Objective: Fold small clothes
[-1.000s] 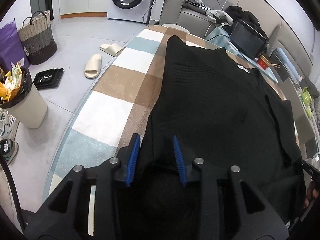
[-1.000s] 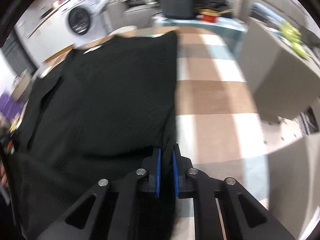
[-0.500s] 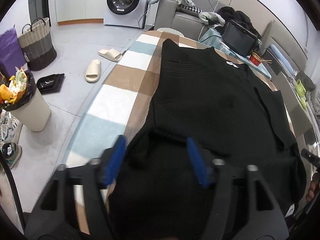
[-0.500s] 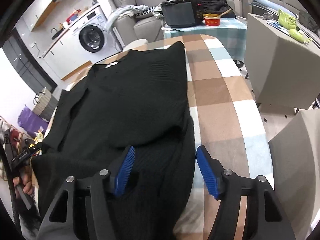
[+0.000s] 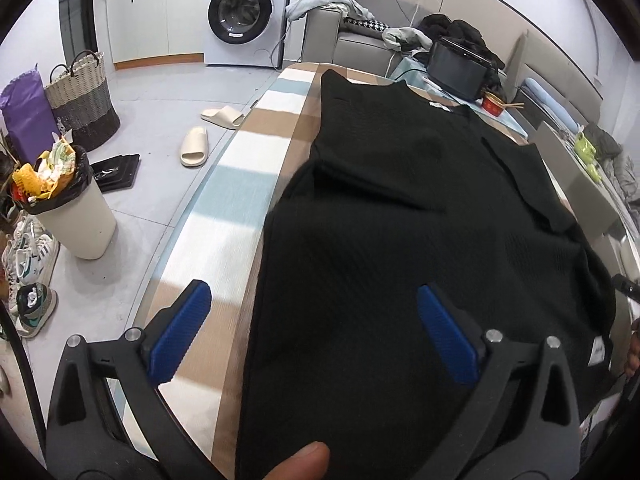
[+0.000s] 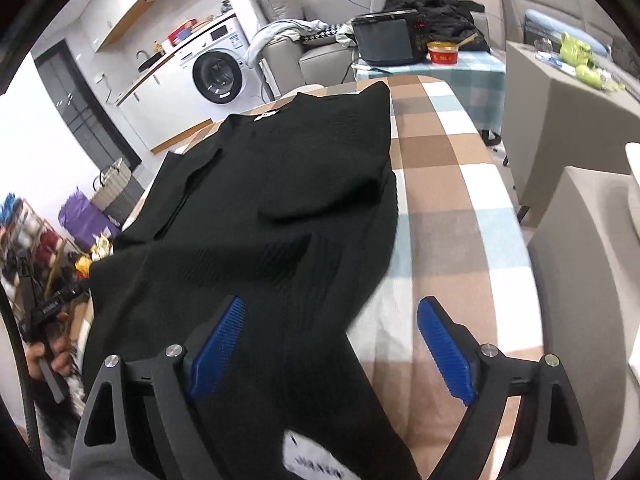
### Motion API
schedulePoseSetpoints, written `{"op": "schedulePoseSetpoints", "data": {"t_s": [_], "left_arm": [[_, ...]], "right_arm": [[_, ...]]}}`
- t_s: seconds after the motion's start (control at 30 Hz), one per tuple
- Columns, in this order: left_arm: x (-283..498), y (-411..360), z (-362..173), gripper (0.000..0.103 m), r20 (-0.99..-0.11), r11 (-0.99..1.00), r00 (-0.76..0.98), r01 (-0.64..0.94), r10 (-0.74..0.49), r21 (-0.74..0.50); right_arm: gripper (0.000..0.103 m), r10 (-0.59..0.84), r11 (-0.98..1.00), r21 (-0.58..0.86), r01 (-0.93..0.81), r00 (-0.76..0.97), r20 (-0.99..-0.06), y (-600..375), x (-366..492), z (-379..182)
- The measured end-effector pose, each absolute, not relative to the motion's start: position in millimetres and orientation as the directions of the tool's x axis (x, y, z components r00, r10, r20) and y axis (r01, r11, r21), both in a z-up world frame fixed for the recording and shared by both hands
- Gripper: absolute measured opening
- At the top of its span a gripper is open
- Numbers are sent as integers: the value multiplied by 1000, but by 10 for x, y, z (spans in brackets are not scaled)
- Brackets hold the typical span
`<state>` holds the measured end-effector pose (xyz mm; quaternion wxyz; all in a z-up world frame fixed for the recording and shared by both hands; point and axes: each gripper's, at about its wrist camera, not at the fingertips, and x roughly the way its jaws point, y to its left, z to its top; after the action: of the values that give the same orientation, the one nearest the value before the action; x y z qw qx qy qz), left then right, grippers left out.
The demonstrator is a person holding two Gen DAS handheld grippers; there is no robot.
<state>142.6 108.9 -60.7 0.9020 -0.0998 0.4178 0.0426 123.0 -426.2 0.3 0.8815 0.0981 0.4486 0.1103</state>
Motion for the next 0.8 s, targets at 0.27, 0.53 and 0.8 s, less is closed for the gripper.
{"op": "schedulePoseSetpoints", "data": {"t_s": [0.27,0.53,0.8], "left_arm": [[934,1074,-668,102,-777,987,629,-134,11,-94],[939,1139,-868,88,-808,983,589,-140,-12,-117],[1204,1052,-978,60,-804,988,594,-129,6,-88]], "right_arm": [[89,301,952,277,-129,565,-768,-4427,774,-93],[86,310,951,255,-176,519,-796,-4383,664,-312],[9,316,943,210,-257,503,-804,-4213,772,-311]]}}
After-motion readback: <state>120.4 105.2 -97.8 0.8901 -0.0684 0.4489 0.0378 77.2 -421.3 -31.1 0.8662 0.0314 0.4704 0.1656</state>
